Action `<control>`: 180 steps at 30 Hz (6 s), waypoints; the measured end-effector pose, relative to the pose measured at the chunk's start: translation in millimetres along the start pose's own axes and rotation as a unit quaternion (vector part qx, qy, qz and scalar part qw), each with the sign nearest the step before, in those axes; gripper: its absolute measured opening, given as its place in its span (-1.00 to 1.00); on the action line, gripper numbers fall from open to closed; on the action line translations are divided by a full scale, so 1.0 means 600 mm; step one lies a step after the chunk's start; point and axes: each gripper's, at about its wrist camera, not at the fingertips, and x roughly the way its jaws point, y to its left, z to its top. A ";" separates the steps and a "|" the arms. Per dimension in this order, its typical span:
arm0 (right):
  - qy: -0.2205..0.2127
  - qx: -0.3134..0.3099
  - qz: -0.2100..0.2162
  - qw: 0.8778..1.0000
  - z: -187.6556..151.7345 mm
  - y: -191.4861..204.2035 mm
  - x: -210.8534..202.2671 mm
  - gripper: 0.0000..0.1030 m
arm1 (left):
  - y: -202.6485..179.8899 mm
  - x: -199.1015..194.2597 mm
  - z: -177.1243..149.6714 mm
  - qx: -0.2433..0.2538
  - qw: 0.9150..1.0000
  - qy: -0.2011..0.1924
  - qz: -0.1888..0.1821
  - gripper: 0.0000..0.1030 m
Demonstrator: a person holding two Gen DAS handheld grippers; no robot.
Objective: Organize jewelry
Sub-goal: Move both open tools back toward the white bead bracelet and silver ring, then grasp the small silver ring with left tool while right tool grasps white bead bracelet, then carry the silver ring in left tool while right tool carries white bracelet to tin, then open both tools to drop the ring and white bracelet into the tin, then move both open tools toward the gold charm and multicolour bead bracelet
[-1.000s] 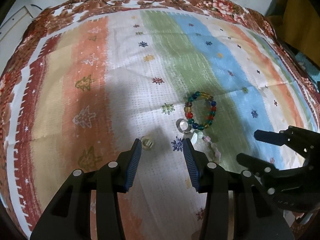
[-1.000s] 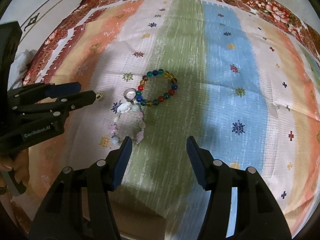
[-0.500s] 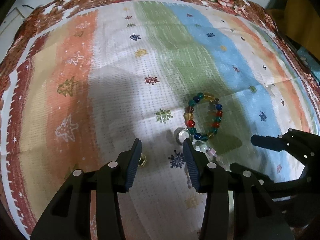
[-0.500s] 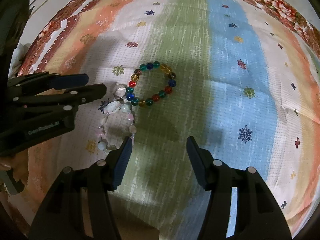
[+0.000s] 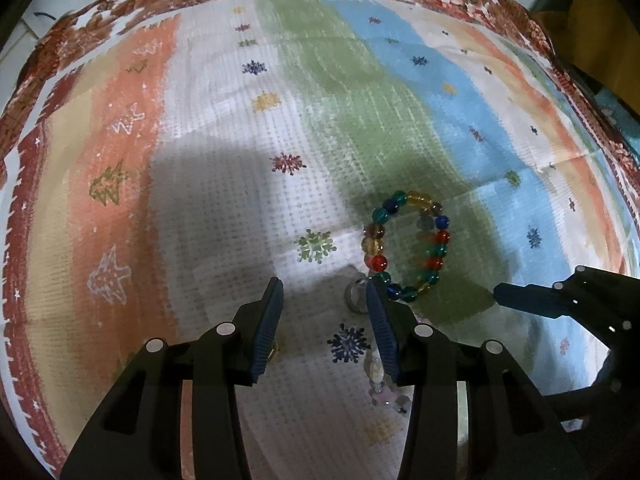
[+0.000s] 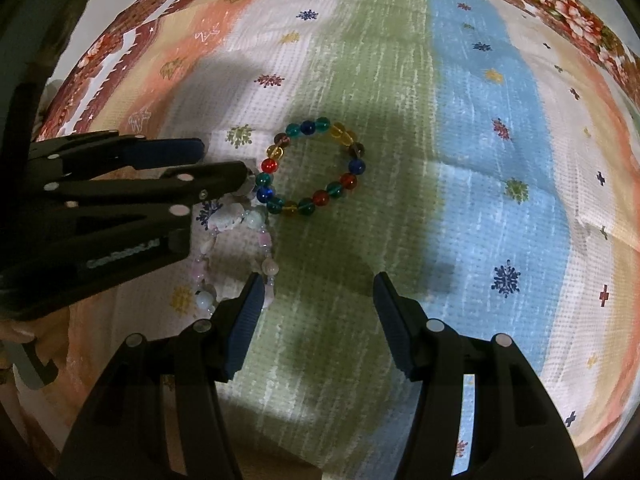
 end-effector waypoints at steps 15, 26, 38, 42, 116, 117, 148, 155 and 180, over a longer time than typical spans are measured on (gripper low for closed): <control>0.007 -0.001 0.006 1.000 -0.001 -0.002 0.006 -0.83 | 0.003 0.004 -0.007 0.015 1.000 -0.001 -0.001 -0.87; 0.003 0.007 0.036 0.999 0.002 0.003 -0.007 -0.81 | 0.005 0.008 -0.007 0.014 1.000 0.000 -0.004 -0.87; 0.014 -0.013 0.033 0.999 0.006 0.017 0.004 0.10 | 0.004 0.009 -0.009 0.013 1.000 0.000 -0.004 -0.87; 0.010 -0.012 0.035 0.999 0.010 0.017 -0.004 0.11 | 0.006 0.009 -0.008 0.012 1.000 0.001 -0.008 -0.87; -0.157 -0.030 -0.019 0.987 -0.118 0.035 -0.247 -0.81 | -0.050 -0.251 -0.159 -0.002 0.989 -0.129 -0.066 -0.89; -0.160 -0.030 -0.017 0.987 -0.121 0.036 -0.250 -0.81 | -0.052 -0.253 -0.161 -0.001 0.989 -0.131 -0.066 -0.89; -0.161 -0.045 0.049 0.985 -0.250 0.077 -0.296 -0.80 | -0.129 -0.272 -0.282 0.051 0.986 -0.118 -0.103 -0.88; -0.139 -0.034 0.035 0.989 -0.252 0.066 -0.277 -0.18 | -0.120 -0.264 -0.285 0.036 0.989 -0.113 -0.087 -0.53; -0.136 0.033 0.013 0.990 -0.158 0.012 -0.229 0.02 | -0.032 -0.198 -0.204 -0.001 0.995 -0.096 0.002 -0.25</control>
